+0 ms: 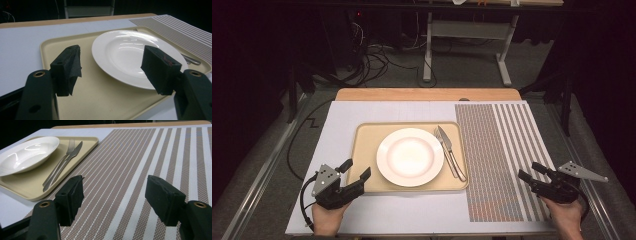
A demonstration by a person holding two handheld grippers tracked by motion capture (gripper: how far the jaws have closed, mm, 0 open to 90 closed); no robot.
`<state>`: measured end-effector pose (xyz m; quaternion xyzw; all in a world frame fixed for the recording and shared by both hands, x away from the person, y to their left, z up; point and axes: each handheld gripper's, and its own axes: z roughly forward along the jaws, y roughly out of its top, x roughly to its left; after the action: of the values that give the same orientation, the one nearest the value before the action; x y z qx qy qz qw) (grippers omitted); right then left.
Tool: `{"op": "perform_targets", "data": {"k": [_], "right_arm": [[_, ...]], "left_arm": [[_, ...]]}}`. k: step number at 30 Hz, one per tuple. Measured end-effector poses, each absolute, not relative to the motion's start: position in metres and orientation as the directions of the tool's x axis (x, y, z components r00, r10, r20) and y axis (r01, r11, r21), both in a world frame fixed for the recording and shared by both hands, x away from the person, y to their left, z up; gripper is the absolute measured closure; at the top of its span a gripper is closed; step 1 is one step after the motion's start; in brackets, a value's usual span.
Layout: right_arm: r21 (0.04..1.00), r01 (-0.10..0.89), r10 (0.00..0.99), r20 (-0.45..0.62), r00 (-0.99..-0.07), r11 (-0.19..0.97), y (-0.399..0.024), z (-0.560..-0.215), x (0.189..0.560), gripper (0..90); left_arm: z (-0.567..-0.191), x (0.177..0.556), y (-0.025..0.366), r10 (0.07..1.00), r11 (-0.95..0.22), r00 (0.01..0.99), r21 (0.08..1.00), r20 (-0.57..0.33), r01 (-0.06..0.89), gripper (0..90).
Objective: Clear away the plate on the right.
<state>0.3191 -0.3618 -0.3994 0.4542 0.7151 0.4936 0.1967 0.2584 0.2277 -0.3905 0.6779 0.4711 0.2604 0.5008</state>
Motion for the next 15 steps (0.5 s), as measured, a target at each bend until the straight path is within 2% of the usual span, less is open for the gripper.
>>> {"op": "perform_targets", "data": {"k": [10,15], "right_arm": [[0.897,0.43,0.861,0.135,-0.49,0.104,-0.3685,-0.4082,0.3157,31.4],[0.903,0.418,0.846,0.142,-0.513,0.101,-0.3704,-0.4087,0.3155,31.1]], "left_arm": [[-0.3904,0.2585,0.2265,0.895,-0.062,0.43,0.924,-0.116,0.377,32.5],[-0.3905,0.2584,0.2263,0.895,-0.064,0.431,0.924,-0.115,0.378,32.6]]}}
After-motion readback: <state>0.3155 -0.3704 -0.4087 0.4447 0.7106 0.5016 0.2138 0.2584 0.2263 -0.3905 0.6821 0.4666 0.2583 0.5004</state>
